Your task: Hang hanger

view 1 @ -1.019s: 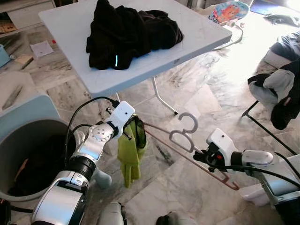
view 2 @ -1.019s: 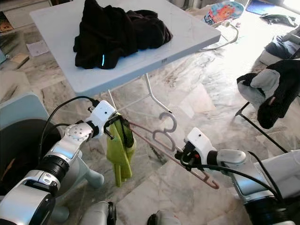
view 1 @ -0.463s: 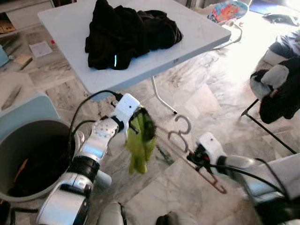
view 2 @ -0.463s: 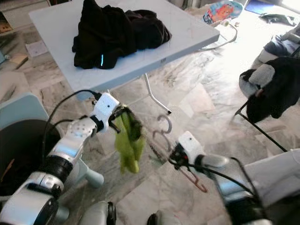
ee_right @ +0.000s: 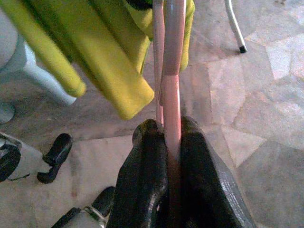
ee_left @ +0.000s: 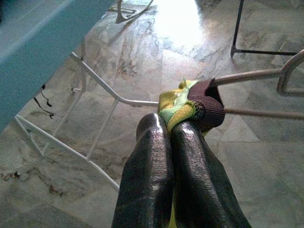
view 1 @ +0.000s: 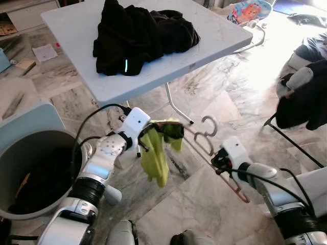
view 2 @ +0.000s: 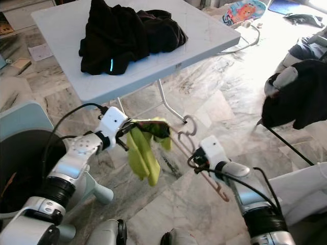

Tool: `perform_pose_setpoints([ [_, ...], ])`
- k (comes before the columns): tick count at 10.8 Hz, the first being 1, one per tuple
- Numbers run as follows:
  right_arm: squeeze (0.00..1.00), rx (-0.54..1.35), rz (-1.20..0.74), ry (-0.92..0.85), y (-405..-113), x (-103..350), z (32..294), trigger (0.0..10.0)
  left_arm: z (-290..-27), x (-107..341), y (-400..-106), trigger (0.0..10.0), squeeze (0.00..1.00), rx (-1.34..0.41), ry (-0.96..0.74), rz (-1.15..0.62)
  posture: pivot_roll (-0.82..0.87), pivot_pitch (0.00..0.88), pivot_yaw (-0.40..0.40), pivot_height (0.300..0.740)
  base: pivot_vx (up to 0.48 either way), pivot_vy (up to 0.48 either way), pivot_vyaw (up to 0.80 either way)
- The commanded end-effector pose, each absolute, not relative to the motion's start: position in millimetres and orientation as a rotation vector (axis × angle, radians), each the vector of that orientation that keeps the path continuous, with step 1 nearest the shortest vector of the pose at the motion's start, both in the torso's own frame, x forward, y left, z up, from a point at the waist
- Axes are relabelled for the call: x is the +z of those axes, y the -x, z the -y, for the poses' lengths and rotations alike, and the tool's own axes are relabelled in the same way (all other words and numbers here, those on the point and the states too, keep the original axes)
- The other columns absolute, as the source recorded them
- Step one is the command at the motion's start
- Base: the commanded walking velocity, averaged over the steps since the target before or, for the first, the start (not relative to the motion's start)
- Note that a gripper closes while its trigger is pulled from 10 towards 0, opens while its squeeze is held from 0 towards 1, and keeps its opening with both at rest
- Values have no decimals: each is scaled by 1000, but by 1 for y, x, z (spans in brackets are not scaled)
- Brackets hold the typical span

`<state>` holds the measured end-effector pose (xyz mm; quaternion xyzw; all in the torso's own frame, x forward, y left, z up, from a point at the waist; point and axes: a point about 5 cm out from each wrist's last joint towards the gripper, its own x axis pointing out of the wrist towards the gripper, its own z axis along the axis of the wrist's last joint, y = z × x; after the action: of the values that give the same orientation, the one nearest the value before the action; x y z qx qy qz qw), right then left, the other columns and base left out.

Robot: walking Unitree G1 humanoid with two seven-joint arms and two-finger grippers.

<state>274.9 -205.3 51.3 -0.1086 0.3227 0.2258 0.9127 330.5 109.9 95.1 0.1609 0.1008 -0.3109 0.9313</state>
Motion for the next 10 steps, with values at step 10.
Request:
perform_pose_setpoints([
  [10,0,-158,-191,-760,-363,129,188,10000,-16,106,-271,10000,0,-1033,-248,-17,-63,71,-30,740,0,0,0],
])
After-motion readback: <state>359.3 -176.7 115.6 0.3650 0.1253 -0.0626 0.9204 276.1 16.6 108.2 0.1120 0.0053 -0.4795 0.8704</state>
